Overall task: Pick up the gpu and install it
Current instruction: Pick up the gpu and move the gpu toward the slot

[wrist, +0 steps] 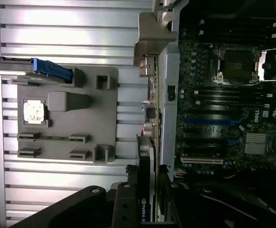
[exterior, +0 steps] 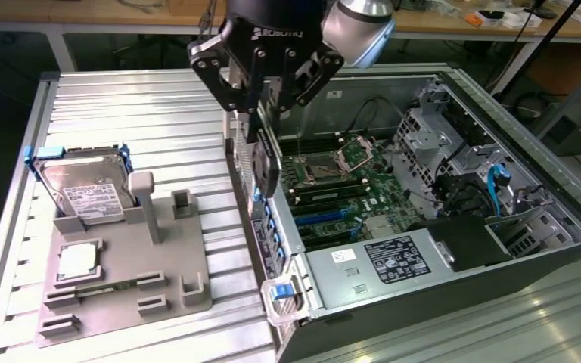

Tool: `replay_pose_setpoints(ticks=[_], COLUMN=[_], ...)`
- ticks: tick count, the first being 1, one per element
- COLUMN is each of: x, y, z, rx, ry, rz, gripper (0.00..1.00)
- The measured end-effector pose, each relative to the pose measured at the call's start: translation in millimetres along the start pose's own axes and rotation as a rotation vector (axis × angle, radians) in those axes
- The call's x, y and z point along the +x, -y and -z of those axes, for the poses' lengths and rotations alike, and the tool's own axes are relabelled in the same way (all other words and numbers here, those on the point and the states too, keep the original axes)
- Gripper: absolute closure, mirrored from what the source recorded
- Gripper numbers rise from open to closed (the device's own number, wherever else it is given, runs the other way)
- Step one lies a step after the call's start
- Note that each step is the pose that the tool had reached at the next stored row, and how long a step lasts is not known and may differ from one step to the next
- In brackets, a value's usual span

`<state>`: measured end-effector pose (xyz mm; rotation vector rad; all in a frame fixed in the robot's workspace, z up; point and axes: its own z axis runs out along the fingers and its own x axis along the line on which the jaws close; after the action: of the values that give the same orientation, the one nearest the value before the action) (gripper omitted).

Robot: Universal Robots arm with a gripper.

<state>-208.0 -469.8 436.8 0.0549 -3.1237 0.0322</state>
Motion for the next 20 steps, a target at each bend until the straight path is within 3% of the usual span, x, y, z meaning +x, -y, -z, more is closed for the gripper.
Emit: replay_pose_setpoints(ticks=[3,9,14,20], x=[-19.3,-46.3,-80.9,-108.2], y=[0.6,1.6,2.8,3.8], z=[0.4,0.9,1.4,1.9], rx=[0.0001,0.0004,0.0005,0.0007], ry=[0.0000,-0.0001,-0.0001,0.0000], rz=[0.006,0.014,0.026,0.035], gripper=[0.73,0.73,0.73,0.73])
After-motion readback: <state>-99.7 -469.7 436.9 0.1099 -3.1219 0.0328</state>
